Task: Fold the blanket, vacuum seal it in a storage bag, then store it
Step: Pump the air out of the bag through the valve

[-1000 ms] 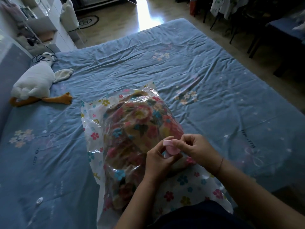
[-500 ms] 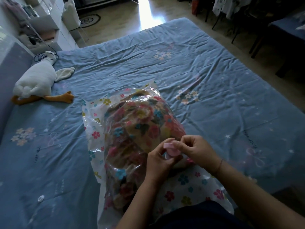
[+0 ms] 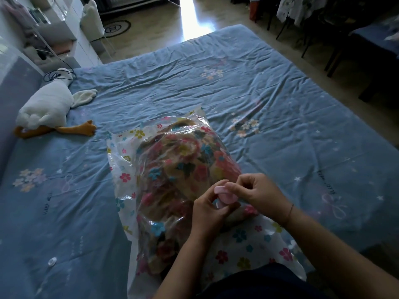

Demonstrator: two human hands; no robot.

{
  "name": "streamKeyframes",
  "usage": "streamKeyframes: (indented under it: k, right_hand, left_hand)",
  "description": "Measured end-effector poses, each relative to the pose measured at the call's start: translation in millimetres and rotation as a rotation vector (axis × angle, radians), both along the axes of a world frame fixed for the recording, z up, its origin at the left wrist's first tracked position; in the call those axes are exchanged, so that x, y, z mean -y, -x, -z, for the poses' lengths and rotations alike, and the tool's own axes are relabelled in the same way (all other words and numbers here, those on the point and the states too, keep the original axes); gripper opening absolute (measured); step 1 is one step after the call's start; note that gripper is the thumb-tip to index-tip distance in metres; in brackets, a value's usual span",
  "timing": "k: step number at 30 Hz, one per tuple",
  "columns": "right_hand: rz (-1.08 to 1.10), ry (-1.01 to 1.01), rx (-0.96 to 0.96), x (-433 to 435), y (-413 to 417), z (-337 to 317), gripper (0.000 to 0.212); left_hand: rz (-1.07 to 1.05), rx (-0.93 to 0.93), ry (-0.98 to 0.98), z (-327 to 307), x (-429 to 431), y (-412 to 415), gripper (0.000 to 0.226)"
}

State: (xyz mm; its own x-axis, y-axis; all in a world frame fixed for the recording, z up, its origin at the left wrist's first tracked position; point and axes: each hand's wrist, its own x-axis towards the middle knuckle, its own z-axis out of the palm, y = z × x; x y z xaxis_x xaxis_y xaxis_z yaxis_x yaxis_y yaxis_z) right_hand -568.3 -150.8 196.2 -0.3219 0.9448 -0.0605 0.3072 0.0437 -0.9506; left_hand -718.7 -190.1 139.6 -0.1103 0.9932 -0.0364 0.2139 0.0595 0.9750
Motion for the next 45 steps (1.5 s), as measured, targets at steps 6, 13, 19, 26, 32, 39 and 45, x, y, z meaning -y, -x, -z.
streamKeyframes:
  k: [6, 13, 19, 26, 32, 39, 45]
  right_hand:
    - [-0.097, -0.102, -0.519, 4.6, -2.3, -75.3, 0.034]
    - [0.023, 0.015, -0.027, 5.2, 0.5, -1.1, 0.042]
    - [-0.065, -0.082, -0.471, 4.4, -2.8, -71.2, 0.034]
    - [0.0, 0.066, -0.112, 2.5, 1.2, -5.5, 0.041]
    - [-0.068, -0.086, -0.374, 6.4, -4.2, -76.2, 0.037]
    - [-0.011, -0.012, -0.13, -1.0, -0.3, -20.1, 0.041]
    - [-0.03, -0.06, -0.236, 0.2, 2.5, -48.9, 0.045]
  left_hand:
    - [0.023, 0.039, -0.006, -9.6, 0.4, 1.0, 0.048]
    - [0.0, 0.003, -0.025, -1.9, 2.8, -1.1, 0.049]
    - [0.016, 0.036, 0.009, -3.3, 1.7, 0.9, 0.05]
    - [0.022, 0.012, -0.027, -4.6, 0.6, -1.2, 0.049]
    - [0.041, 0.003, -0.004, -9.7, 0.4, 0.9, 0.047]
    - [0.031, -0.006, -0.031, -8.9, 0.9, -3.0, 0.047]
    - [0.037, 0.016, -0.023, -10.7, 0.4, 0.2, 0.043]
